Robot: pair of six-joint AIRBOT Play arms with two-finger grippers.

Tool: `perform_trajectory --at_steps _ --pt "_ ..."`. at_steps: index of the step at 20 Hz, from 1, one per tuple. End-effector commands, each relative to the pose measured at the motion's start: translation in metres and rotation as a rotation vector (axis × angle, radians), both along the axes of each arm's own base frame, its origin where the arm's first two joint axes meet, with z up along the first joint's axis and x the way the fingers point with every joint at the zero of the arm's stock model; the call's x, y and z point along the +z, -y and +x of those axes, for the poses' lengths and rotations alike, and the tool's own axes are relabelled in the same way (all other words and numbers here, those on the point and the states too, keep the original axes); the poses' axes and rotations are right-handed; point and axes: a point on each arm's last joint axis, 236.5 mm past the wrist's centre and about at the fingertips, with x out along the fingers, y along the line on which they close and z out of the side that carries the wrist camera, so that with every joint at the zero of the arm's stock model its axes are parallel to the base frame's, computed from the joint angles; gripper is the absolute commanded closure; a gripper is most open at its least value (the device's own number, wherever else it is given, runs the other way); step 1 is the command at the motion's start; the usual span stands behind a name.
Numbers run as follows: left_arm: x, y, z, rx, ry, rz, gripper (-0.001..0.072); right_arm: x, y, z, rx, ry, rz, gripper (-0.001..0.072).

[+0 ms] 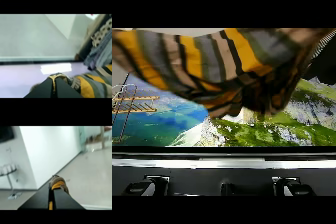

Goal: Fold the clothes and pants, and hang the long-sleeved shirts on hangers.

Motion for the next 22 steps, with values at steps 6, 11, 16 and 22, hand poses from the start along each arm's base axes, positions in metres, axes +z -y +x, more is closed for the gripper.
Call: perform_trajectory --at_steps 6,11,16,22 --pt "0.006 -0.049 -0.025 0.226 0.001 -0.105 0.0686 -0.009 0.031 0.005 -0.123 -0.079 0.075 0.0684" --pt "-0.121 -0.037 0.092 0.177 -0.375 -0.136 0.0686 -0.143 0.024 0.164 -0.106 -0.547 0.026 0.0684" --pt "-0.306 0.023 0.178 0.07 -0.809 -0.059 0.0686 -0.341 0.012 0.284 -0.054 -1.039 -0.005 0.0683" --pt "-0.471 0.089 0.19 -0.017 -1.142 0.024 0.0685 -0.534 -0.003 0.307 0.04 -1.481 -0.052 0.0626"
